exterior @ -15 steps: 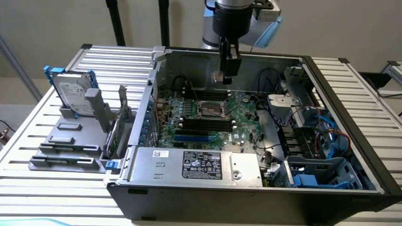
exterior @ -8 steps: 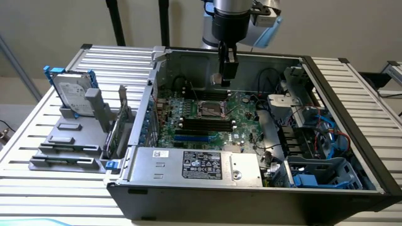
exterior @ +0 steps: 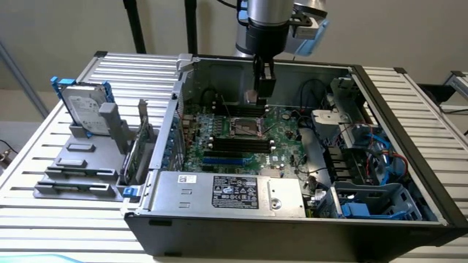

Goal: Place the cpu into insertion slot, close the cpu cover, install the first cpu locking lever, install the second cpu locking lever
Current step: 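Place the cpu into insertion slot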

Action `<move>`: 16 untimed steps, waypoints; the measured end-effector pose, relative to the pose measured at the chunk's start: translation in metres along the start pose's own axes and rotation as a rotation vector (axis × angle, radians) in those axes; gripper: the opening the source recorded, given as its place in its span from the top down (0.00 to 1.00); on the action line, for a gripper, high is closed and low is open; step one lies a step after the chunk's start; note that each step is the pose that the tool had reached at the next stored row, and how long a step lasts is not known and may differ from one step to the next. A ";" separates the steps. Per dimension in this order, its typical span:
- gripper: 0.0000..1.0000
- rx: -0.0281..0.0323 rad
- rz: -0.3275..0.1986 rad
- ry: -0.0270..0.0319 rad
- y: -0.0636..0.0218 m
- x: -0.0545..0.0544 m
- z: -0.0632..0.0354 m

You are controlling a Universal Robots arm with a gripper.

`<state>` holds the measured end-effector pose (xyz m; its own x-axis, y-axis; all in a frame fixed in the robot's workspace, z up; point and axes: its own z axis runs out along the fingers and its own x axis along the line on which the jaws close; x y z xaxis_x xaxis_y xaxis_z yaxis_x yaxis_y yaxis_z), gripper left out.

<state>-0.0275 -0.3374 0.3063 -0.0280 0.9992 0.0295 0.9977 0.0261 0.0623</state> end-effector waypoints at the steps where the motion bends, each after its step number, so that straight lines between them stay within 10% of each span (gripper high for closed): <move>1: 0.45 0.0016 0.000 0.0001 -0.0001 0.000 0.0015; 10: 0.45 0.0209 0.001 0.0005 -0.0009 0.000 0.0130; 16: 0.45 0.0230 0.001 0.0007 -0.0014 0.000 0.0239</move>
<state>-0.0275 -0.3371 0.2824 -0.0274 0.9992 0.0302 0.9989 0.0262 0.0393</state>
